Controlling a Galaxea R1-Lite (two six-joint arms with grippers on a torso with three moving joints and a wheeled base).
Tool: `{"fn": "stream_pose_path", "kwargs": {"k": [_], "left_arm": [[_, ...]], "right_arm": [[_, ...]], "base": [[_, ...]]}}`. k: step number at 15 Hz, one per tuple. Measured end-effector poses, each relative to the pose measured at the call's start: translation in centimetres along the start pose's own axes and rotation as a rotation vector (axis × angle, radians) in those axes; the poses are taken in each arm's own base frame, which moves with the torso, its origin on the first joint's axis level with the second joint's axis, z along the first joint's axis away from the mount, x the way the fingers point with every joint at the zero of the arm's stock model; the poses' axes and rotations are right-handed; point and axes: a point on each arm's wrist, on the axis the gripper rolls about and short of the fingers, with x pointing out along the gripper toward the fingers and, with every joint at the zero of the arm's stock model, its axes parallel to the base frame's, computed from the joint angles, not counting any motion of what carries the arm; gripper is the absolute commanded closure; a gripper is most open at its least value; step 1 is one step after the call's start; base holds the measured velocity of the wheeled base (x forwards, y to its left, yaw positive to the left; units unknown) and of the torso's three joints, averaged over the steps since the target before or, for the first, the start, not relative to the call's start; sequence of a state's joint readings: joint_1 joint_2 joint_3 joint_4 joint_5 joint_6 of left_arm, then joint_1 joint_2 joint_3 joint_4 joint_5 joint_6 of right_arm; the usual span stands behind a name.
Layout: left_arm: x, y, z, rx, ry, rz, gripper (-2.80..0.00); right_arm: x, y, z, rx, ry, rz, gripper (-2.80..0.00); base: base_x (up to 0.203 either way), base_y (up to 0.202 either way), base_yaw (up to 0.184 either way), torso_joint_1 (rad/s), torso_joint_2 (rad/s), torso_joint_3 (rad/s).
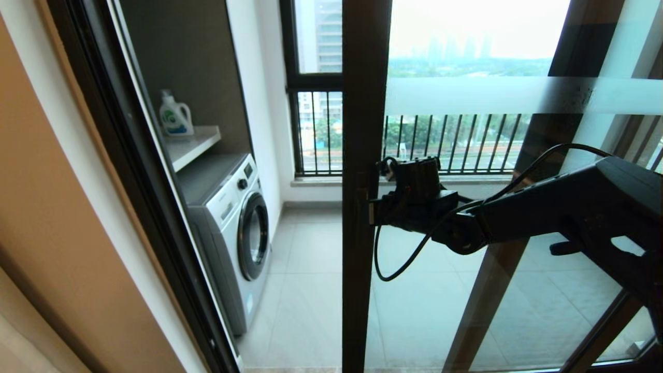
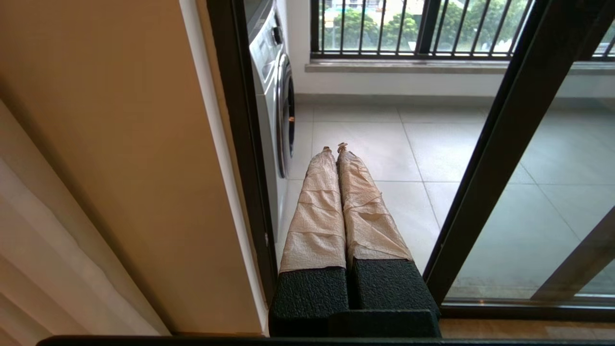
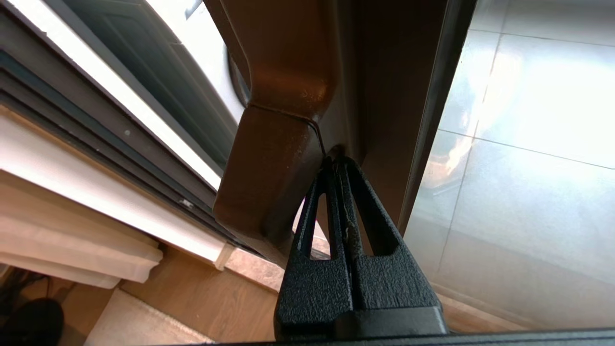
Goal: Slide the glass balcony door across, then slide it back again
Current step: Close the slid door
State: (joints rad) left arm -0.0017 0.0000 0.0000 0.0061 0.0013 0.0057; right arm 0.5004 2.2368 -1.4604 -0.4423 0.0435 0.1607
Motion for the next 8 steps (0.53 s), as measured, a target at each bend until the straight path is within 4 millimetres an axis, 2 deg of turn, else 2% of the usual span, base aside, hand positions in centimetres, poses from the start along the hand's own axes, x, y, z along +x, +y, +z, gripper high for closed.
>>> {"fn": "stream_pose_path", "kwargs": {"k": [8], "left_arm": [[0.0, 0.0, 0.0, 0.0, 0.0, 0.0, 0.0]], "right_arm": [[1.9, 3.4, 0.1, -0.03, -0.007, 0.047, 0.0]], "base": [[0.0, 0.0, 0.0, 0.0, 0.0, 0.0]]}}
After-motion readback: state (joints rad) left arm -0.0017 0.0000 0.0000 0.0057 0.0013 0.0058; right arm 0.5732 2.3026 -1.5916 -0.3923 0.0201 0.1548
